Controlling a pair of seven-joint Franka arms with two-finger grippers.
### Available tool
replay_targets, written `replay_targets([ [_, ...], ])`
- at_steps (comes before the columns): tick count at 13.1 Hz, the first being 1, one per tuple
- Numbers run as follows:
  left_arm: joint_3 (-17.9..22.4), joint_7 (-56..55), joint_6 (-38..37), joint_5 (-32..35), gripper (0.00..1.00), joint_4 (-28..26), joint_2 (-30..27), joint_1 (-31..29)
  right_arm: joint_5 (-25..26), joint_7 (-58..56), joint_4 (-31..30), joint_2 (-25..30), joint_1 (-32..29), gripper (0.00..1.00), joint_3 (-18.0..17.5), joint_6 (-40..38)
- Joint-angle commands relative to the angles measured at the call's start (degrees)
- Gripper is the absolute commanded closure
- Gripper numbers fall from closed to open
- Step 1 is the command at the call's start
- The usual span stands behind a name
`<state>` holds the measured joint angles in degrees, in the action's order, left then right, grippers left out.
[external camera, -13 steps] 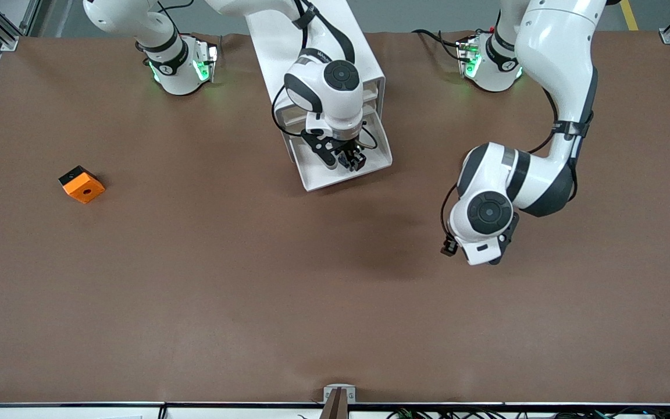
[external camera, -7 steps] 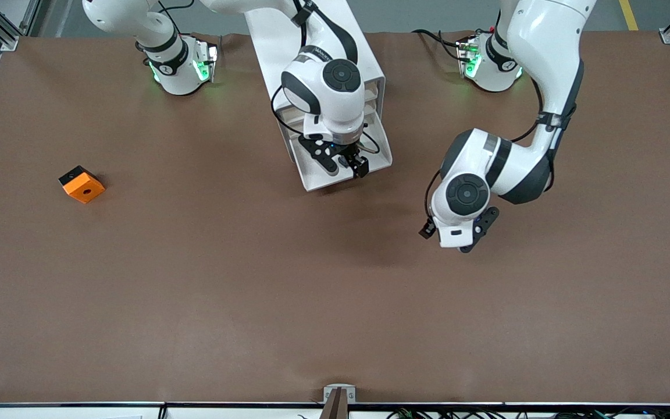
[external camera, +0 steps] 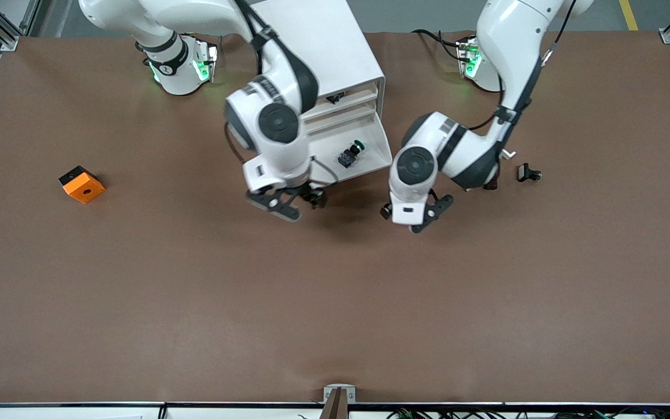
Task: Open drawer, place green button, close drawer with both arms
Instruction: 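Withdraw the right gripper while the left gripper moves to the drawer front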
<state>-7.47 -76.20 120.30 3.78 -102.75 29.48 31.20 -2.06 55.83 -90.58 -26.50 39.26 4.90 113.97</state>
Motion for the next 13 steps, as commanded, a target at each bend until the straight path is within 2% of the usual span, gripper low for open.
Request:
replay_targets([
  [1,0.09,0.35,2.48,2.45,0.00,-1.48,-0.05,4.03,0.39,-13.24,-0.65,4.61,-8.03,0.00,-1.30,-4.88],
  [5,-0.96,0.09,7.93,2.54,0.00,-5.78,-1.00,7.82,0.30,-33.19,0.75,8.65,-19.28,0.00,-1.30,-14.79],
  [8,-4.82,-0.08,7.94,1.93,0.00,-7.55,-2.94,7.12,0.47,-48.57,5.84,9.80,-27.81,0.00,-1.12,-26.30],
  [10,-8.77,-2.79,8.29,0.36,0.00,-7.64,-3.12,7.03,1.00,-55.53,9.97,9.80,-32.99,0.00,-1.12,-32.73],
  [13,-13.26,-6.31,9.08,0.17,0.00,-9.39,-3.99,7.03,2.32,-61.01,13.14,9.80,-37.66,0.00,-1.12,-37.23],
])
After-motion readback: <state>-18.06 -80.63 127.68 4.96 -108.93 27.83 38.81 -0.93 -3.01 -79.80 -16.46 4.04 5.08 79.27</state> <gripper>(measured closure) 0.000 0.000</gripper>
